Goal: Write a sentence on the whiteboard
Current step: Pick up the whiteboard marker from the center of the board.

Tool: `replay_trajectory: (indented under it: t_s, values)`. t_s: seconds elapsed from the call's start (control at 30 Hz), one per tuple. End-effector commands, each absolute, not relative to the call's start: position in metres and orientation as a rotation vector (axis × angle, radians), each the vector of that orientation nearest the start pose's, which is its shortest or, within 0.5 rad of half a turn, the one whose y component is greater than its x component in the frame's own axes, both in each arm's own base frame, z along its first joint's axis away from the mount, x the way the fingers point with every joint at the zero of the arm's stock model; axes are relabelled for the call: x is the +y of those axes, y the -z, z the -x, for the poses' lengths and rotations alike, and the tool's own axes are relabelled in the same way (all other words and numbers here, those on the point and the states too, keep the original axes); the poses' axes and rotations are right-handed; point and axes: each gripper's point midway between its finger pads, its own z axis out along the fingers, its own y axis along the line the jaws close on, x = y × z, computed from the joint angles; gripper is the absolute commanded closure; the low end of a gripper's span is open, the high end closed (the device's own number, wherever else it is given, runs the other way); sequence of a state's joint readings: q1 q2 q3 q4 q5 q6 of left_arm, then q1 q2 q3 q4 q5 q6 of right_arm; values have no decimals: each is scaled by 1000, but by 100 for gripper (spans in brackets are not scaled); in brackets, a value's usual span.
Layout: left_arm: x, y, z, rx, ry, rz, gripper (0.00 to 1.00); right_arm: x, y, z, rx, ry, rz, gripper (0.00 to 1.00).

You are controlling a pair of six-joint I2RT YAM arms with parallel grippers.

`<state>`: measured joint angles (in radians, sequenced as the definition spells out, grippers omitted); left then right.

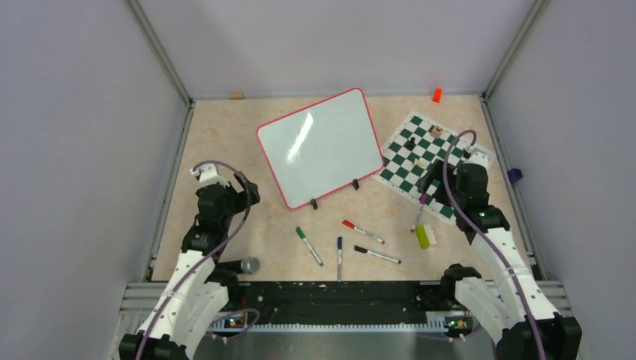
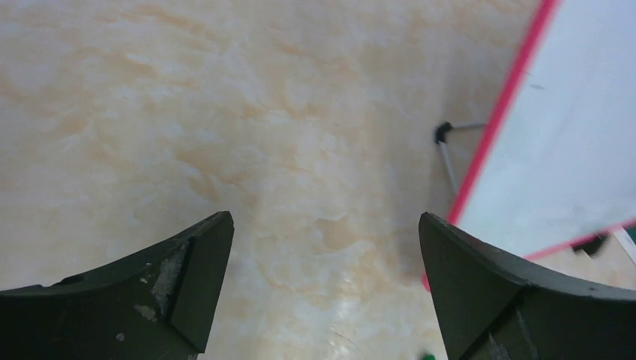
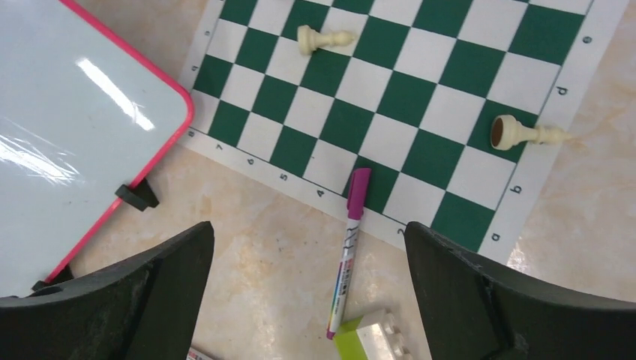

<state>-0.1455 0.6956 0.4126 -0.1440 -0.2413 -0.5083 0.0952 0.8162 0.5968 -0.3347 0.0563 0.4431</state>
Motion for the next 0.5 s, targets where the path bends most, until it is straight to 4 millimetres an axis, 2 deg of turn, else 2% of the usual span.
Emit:
replay_trajectory:
  t_s: [0.0, 0.03, 0.17, 0.27, 0.4, 0.47]
  values:
    - [-88, -176, -271, 1869, 526, 76, 1, 15, -148, -278, 2113, -148, -520, 9]
    - [-93, -183, -266, 1845, 553, 42, 1, 14, -144, -278, 2134, -133, -531, 13]
    - [-88, -189, -259, 1837, 509, 95, 1, 18, -124, -282, 2219, -133, -539, 34]
    - [-77, -191, -258, 1810, 500, 219, 1, 24, -109, -285, 2267, -151, -548, 37]
    - [-45, -183, -256, 1754, 449, 571, 1, 21, -91, -289, 2303, -108, -574, 38]
    - [-48, -182, -255, 1728, 492, 587, 1, 19, -85, -292, 2312, -83, -588, 39]
